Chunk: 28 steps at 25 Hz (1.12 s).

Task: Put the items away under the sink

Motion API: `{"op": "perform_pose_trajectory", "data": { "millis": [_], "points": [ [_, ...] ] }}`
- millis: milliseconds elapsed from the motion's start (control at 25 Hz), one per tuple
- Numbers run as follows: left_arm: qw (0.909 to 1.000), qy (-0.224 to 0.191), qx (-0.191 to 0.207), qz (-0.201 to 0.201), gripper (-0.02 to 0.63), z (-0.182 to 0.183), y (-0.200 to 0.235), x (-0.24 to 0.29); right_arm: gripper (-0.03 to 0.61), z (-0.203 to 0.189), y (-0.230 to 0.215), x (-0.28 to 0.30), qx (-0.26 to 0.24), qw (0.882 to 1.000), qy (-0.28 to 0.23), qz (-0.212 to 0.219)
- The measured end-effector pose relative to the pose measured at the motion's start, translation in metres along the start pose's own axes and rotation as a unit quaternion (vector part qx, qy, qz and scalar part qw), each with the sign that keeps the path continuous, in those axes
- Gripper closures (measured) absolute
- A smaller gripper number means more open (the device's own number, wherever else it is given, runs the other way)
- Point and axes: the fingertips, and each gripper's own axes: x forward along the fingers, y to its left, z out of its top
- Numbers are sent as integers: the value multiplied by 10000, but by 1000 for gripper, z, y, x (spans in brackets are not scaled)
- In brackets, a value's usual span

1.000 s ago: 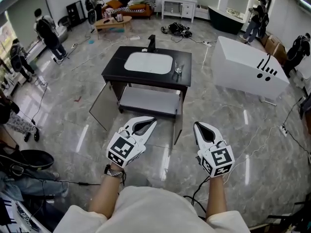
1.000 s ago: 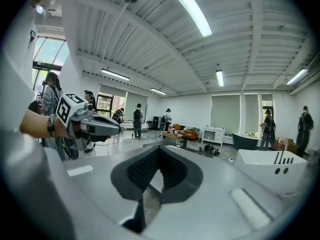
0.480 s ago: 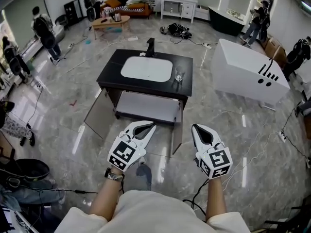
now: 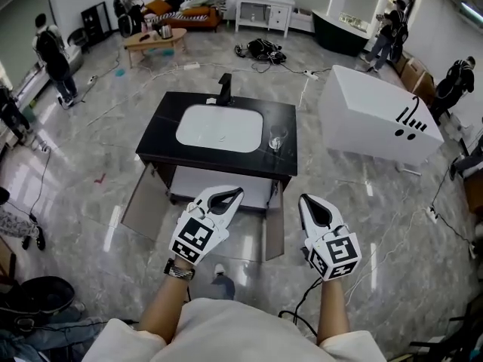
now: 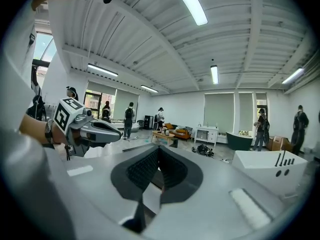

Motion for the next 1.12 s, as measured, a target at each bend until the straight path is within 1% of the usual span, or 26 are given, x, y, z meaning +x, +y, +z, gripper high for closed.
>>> {"op": "perform_pose_trajectory", "data": {
  "millis": [200,400,680,920,1120],
  "points": [
    [9999,-38,-41,-97,611,-1,35,16,571,7,-13,33,-7,9999,21,-145],
    [9998,-98,-82,-128,611,-5,60,25,571,8,-22,57,50,9997,15,-237],
    [9995,-81,-187,-242,611,-22,97,37,571,5,-25,99,128,9994,52,-307],
    [9988,-21,-292,-402,611,-39,115,49,571,-6,-31,121,218,9985,129,-476],
    [9985,-21,-384,-401,611,-44,124,54,571,-14,-39,138,387,9984,173,-362]
  ]
}}
